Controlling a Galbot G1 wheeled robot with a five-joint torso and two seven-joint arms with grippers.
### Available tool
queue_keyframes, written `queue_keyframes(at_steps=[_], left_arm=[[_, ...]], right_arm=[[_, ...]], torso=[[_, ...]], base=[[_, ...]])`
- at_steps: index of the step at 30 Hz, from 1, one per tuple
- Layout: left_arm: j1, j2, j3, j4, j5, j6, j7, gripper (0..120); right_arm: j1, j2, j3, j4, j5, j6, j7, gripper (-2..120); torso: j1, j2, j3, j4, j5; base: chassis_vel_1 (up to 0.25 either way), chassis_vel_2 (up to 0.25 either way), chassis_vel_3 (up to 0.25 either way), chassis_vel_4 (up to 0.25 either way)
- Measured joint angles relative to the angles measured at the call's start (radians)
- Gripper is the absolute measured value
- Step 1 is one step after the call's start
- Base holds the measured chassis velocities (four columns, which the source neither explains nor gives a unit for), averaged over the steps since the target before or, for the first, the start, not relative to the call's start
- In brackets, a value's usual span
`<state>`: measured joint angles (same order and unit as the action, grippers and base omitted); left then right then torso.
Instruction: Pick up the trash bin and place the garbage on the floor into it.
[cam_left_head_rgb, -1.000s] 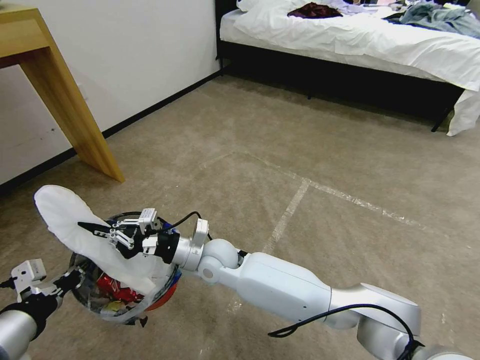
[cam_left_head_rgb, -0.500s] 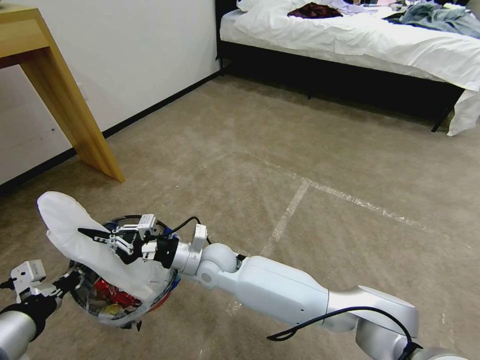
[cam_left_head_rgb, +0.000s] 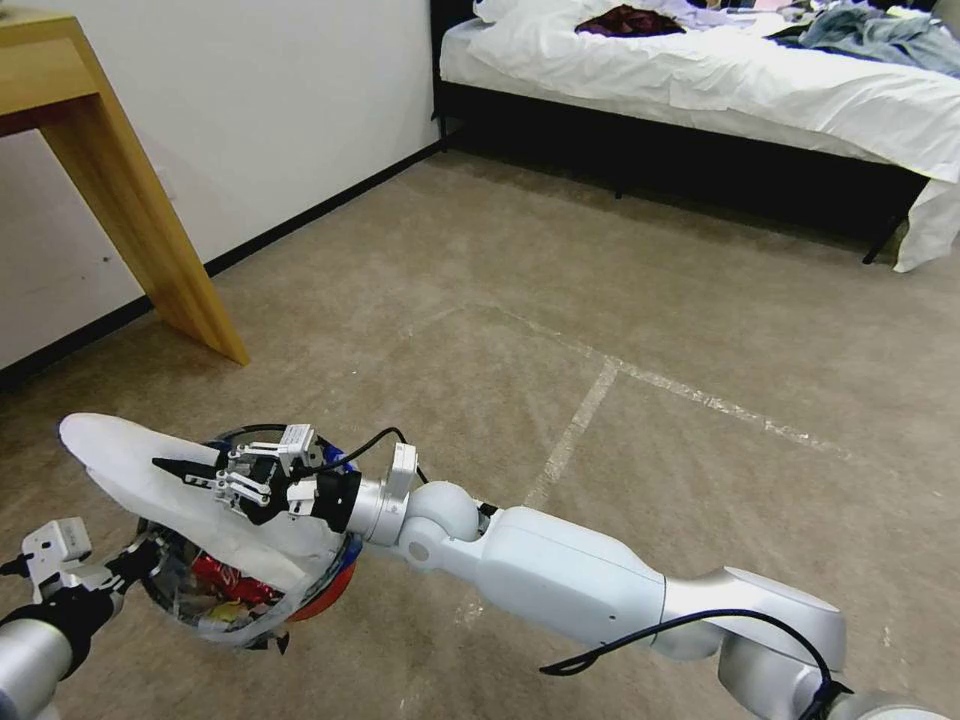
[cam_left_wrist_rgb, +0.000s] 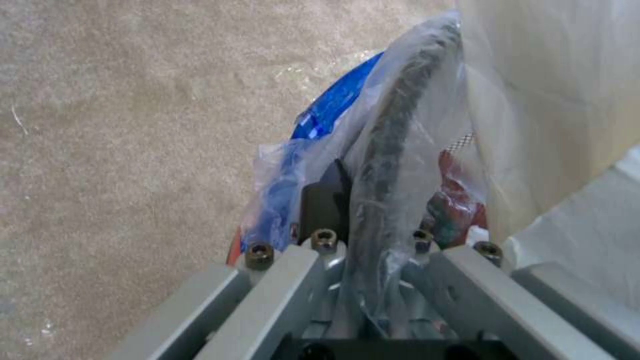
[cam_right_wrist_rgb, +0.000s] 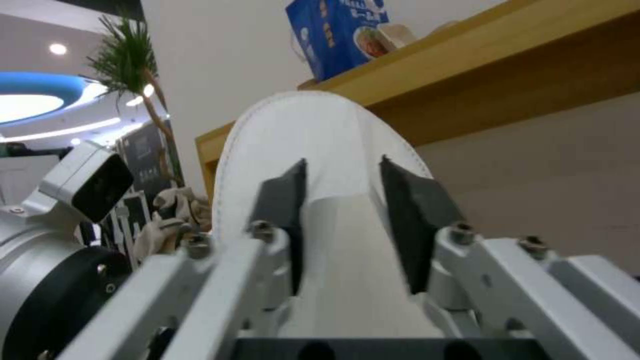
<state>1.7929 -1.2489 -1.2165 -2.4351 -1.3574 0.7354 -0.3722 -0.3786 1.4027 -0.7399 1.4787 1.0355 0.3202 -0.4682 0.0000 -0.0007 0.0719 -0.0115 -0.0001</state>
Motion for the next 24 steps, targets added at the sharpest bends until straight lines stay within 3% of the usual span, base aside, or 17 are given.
queue_keyframes(at_steps=[4, 8, 18, 24], left_arm=[[-0.001, 0.000, 0.001, 0.000, 0.000, 0.000, 0.000, 1], [-0.001, -0.001, 0.002, 0.002, 0.000, 0.000, 0.000, 1], [-0.004, 0.001, 0.001, 0.008, 0.001, 0.000, -0.001, 1], [-0.011, 0.000, 0.006, 0.013, 0.003, 0.000, -0.001, 1]], right_arm=[[0.001, -0.002, 0.002, 0.003, 0.000, 0.000, 0.000, 44], [0.001, -0.005, 0.005, 0.007, 0.000, -0.001, 0.001, 64], [0.009, -0.014, 0.015, 0.020, 0.001, -0.003, 0.001, 96], [0.011, -0.021, 0.027, 0.026, 0.003, -0.004, 0.001, 94]], torso=[[0.000, 0.000, 0.000, 0.0000, 0.0001], [0.000, 0.000, 0.000, 0.0000, 0.0000], [0.000, 0.000, 0.000, 0.0000, 0.0000], [0.000, 0.000, 0.000, -0.0002, 0.0001]], base=[[0.000, 0.000, 0.000, 0.000], [0.000, 0.000, 0.000, 0.000], [0.000, 0.000, 0.000, 0.000], [0.000, 0.000, 0.000, 0.000]])
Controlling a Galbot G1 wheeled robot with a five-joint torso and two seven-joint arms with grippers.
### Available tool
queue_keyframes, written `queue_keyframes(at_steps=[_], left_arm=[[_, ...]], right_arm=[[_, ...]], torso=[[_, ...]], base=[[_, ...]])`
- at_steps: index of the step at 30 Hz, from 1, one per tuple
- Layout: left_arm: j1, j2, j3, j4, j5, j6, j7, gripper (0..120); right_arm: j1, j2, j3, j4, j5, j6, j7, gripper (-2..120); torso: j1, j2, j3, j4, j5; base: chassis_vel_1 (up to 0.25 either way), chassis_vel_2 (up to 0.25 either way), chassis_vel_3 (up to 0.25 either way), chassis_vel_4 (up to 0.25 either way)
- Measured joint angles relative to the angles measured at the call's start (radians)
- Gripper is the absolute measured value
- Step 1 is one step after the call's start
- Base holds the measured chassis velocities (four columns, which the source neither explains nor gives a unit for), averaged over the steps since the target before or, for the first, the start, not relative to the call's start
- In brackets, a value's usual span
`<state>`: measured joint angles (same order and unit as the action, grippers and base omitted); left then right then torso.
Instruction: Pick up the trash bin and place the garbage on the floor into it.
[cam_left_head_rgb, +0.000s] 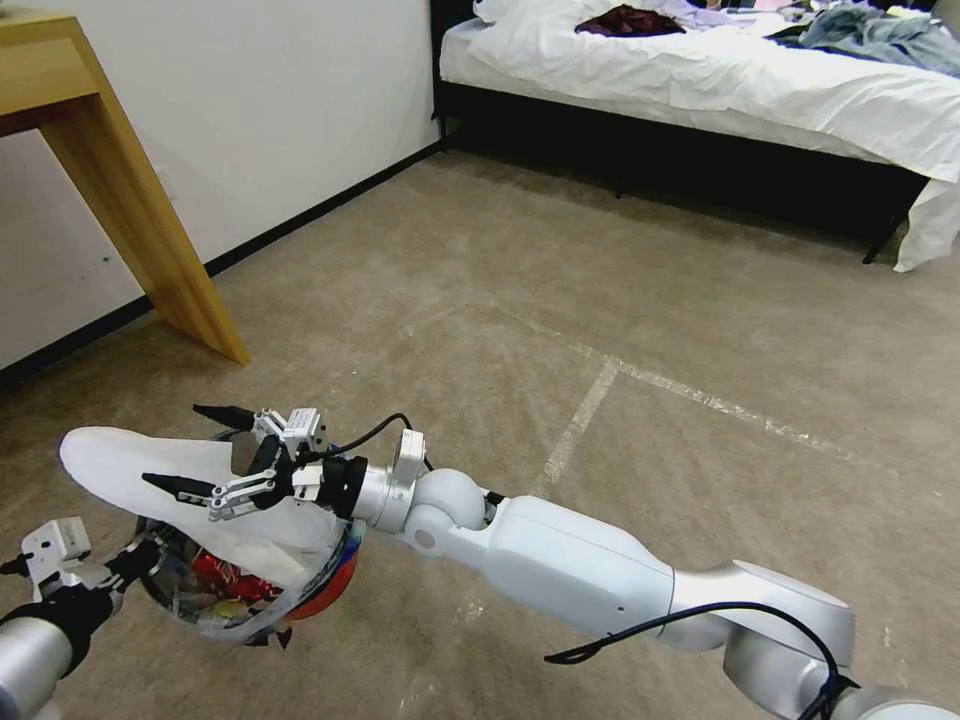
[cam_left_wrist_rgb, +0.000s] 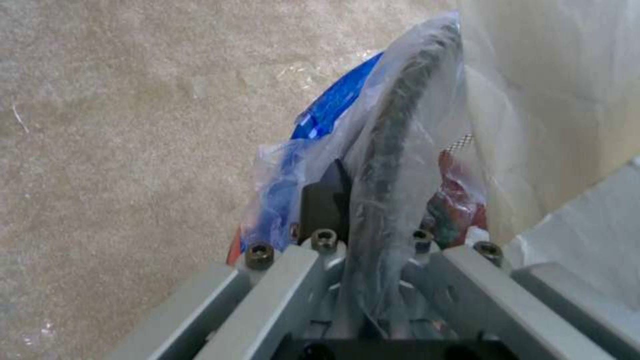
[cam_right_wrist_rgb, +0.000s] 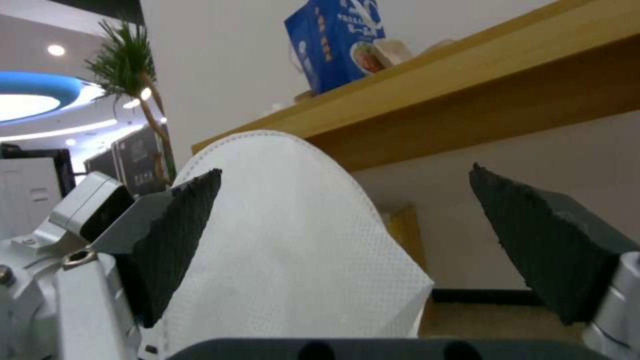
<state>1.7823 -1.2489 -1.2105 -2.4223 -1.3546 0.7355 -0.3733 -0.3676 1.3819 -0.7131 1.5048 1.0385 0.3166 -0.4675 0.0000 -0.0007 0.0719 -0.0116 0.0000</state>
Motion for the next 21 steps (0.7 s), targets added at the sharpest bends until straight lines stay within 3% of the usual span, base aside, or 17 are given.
queue_keyframes(at_steps=[21], left_arm=[[-0.004, 0.000, 0.001, 0.005, 0.002, 0.000, -0.001, 1]], right_arm=[[0.023, -0.004, 0.035, 0.053, 0.007, -0.014, 0.024, 93]], torso=[[0.000, 0.000, 0.000, 0.0001, 0.0000]], base=[[0.000, 0.000, 0.000, 0.000]])
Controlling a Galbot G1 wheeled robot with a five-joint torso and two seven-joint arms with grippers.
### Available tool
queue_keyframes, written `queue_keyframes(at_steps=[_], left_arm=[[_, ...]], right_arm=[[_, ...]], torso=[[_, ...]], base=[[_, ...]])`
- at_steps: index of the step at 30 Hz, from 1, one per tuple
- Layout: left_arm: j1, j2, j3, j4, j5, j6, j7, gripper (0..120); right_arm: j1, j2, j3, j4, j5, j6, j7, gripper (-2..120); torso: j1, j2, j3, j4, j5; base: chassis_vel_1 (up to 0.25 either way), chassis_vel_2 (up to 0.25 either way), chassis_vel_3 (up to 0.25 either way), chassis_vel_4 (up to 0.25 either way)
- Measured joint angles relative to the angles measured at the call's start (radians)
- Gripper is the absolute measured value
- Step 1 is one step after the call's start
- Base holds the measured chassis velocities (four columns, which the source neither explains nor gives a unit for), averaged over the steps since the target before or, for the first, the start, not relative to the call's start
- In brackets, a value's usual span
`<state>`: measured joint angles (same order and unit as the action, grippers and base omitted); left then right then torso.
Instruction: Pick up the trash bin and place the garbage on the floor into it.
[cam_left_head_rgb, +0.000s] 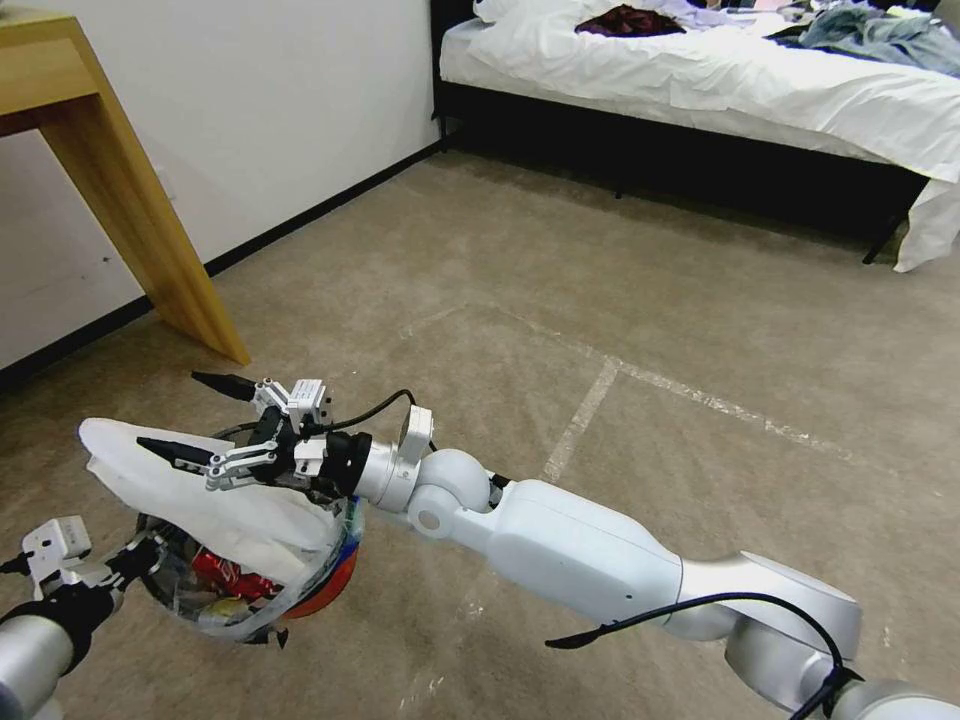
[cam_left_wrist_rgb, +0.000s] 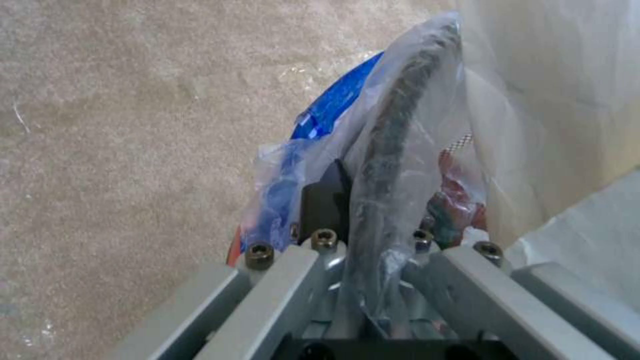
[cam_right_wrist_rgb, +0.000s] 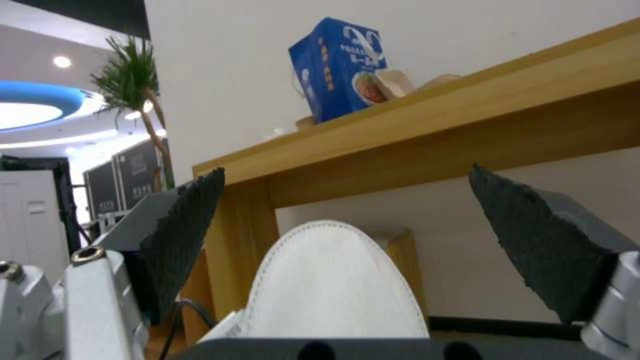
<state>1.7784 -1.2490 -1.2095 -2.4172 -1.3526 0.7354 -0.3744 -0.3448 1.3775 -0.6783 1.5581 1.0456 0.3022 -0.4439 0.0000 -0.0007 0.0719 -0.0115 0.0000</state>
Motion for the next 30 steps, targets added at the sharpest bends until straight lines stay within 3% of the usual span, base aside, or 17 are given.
queue_keyframes(at_steps=[30], left_arm=[[-0.010, 0.008, -0.001, 0.019, 0.000, 0.000, -0.001, 1]], right_arm=[[0.023, -0.033, 0.068, 0.092, 0.022, -0.017, 0.022, 95]], torso=[[0.000, 0.000, 0.000, 0.0000, 0.0000]], base=[[0.000, 0.000, 0.000, 0.000]])
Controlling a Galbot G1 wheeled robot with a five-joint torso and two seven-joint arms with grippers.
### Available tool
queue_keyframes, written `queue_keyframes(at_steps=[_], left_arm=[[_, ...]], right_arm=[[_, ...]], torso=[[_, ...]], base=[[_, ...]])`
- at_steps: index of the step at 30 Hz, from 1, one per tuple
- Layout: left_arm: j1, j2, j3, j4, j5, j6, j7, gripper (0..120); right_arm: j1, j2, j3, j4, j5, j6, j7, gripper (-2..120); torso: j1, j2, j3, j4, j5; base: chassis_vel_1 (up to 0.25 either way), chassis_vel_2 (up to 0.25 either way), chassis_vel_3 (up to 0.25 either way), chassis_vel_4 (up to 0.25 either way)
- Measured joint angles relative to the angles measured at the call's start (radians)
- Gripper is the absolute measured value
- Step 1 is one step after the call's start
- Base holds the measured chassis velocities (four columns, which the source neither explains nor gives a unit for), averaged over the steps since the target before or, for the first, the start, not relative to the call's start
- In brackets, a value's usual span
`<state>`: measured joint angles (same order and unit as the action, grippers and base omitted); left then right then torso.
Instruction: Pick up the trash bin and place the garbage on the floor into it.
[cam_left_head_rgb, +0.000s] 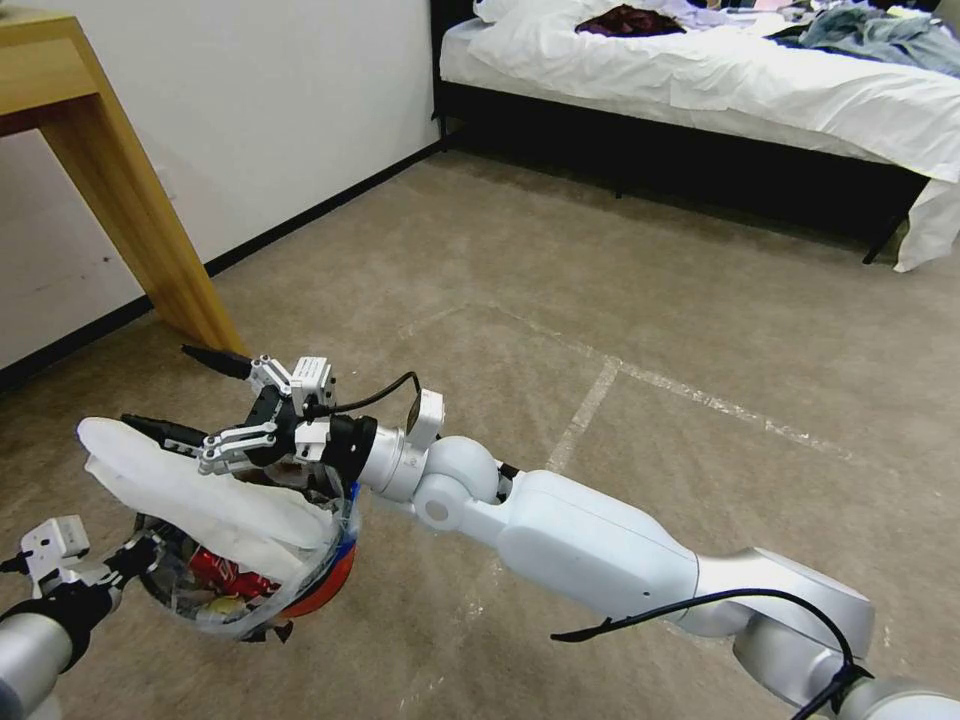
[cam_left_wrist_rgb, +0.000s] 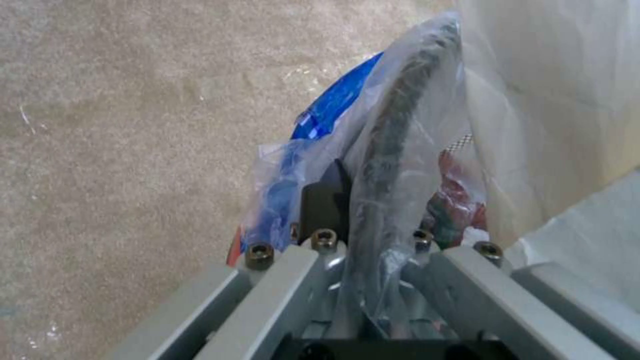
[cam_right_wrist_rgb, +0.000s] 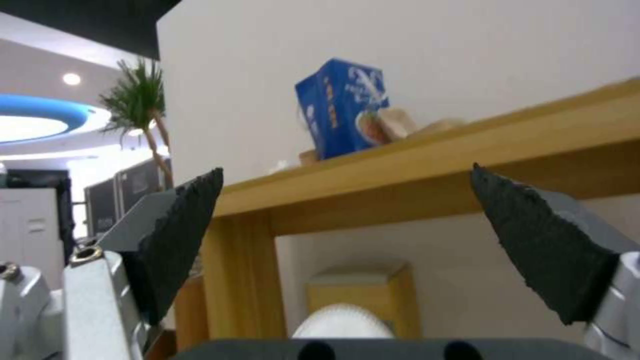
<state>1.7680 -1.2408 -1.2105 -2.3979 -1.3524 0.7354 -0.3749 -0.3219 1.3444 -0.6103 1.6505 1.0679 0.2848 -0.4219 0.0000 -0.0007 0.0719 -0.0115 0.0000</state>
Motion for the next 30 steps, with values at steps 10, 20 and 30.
queue_keyframes(at_steps=[10, 20, 30], left_arm=[[-0.007, 0.008, 0.000, 0.016, 0.000, 0.000, -0.002, 1], [-0.007, 0.008, 0.001, 0.019, 0.000, 0.000, -0.002, 1], [-0.001, 0.013, -0.005, 0.033, -0.001, 0.000, -0.004, 1]], right_arm=[[0.035, -0.036, 0.117, 0.046, 0.036, -0.017, 0.014, 100], [0.015, -0.057, 0.206, 0.082, 0.059, -0.027, 0.023, 100], [-0.054, -0.121, 0.380, 0.133, 0.049, -0.054, 0.081, 100]], torso=[[0.000, 0.000, 0.000, -0.0001, 0.0000], [0.000, 0.000, 0.000, 0.0002, 0.0000], [0.000, 0.000, 0.000, -0.0002, 0.0002]], base=[[0.000, 0.000, 0.000, 0.000], [0.000, 0.000, 0.000, 0.000], [0.000, 0.000, 0.000, 0.000]])
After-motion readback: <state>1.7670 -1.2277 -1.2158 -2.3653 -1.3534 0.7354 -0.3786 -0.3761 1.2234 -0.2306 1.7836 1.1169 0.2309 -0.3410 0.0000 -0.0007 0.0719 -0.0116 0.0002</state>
